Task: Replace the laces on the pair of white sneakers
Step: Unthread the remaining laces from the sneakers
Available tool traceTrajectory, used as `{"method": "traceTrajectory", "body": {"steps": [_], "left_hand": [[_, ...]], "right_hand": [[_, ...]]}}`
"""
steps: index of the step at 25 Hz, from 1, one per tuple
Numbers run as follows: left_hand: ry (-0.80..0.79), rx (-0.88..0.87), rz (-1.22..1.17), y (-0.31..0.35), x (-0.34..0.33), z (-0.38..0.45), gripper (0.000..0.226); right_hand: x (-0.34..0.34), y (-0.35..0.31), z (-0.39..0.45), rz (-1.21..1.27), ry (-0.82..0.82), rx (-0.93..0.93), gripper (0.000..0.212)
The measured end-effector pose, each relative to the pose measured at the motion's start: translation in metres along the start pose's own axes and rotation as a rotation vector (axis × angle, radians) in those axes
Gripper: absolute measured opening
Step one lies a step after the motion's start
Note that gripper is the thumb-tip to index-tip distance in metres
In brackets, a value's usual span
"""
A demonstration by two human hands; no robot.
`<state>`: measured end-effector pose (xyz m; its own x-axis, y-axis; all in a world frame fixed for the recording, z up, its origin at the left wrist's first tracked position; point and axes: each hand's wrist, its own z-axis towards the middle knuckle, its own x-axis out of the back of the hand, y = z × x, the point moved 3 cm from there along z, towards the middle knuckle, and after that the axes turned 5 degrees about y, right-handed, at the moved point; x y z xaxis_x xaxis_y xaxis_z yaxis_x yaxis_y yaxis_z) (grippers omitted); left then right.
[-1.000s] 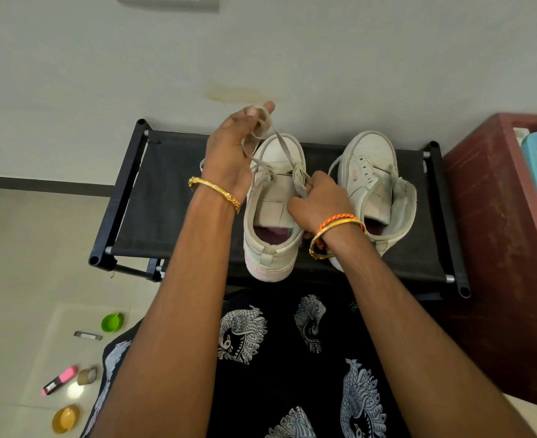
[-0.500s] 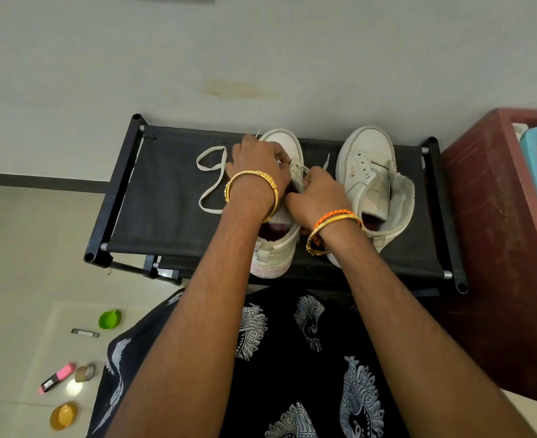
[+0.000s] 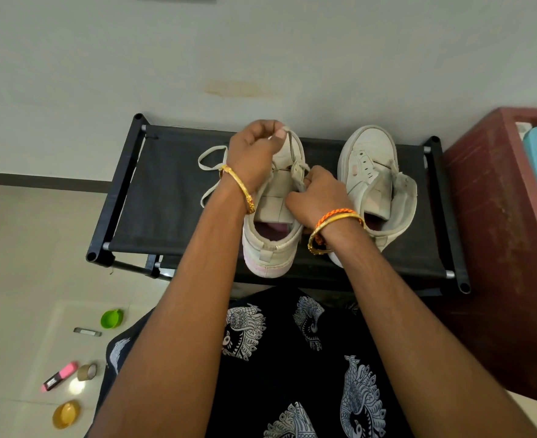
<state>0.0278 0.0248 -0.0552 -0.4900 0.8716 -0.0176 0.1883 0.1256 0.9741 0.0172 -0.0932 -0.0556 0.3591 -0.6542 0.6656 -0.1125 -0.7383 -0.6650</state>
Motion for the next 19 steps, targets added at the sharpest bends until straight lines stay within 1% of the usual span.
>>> {"method": "traceTrajectory", "body": {"steps": [3, 5, 6, 7, 8, 9, 10, 11, 12, 13, 16, 18, 19], "left_hand": [[-0.069, 0.073, -0.433, 0.007, 0.001, 0.0, 0.021], [-0.034, 0.1, -0.583, 0.01, 0.002, 0.002, 0.023], [0.006, 0.102, -0.585, 0.01, 0.004, 0.002, 0.024], [0.049, 0.091, -0.511, 0.01, 0.004, 0.002, 0.023], [0.089, 0.052, -0.303, 0.009, 0.006, 0.004, 0.02], [0.099, -0.016, 0.048, 0.005, 0.006, 0.005, 0.015], [0.068, -0.076, 0.468, 0.0, 0.004, 0.005, 0.012], [0.009, -0.096, 0.813, -0.006, 0.001, 0.005, 0.014], [-0.037, -0.083, 1.02, -0.01, -0.002, 0.004, 0.017], [-0.05, -0.065, 1.099, -0.009, -0.004, 0.002, 0.018], [0.02, -0.055, 1.073, -0.004, -0.006, 0.001, 0.019], [0.025, -0.048, 1.105, -0.004, -0.008, 0.0, 0.022], [0.007, -0.047, 1.13, -0.005, -0.009, 0.0, 0.022]], "right_hand": [[-0.001, 0.001, 0.001, 0.003, 0.001, -0.008, 0.02], [-0.001, 0.001, 0.001, 0.003, -0.003, -0.009, 0.02], [-0.001, 0.001, 0.001, 0.004, -0.004, -0.008, 0.02], [-0.002, 0.001, 0.002, 0.009, -0.003, -0.007, 0.02], [-0.002, 0.001, 0.002, 0.013, 0.0, -0.006, 0.019], [-0.001, 0.002, 0.002, 0.016, 0.0, -0.006, 0.019], [-0.001, 0.001, 0.002, 0.016, -0.003, -0.002, 0.02], [-0.001, 0.001, 0.002, 0.015, -0.008, 0.003, 0.02], [-0.002, 0.001, 0.002, 0.014, -0.012, 0.007, 0.02], [-0.002, 0.001, 0.002, 0.014, -0.013, 0.009, 0.021], [-0.002, 0.001, 0.002, 0.013, -0.013, 0.003, 0.023], [-0.002, 0.0, 0.002, 0.01, -0.012, -0.005, 0.021], [-0.002, 0.0, 0.002, 0.009, -0.011, -0.003, 0.026]]}}
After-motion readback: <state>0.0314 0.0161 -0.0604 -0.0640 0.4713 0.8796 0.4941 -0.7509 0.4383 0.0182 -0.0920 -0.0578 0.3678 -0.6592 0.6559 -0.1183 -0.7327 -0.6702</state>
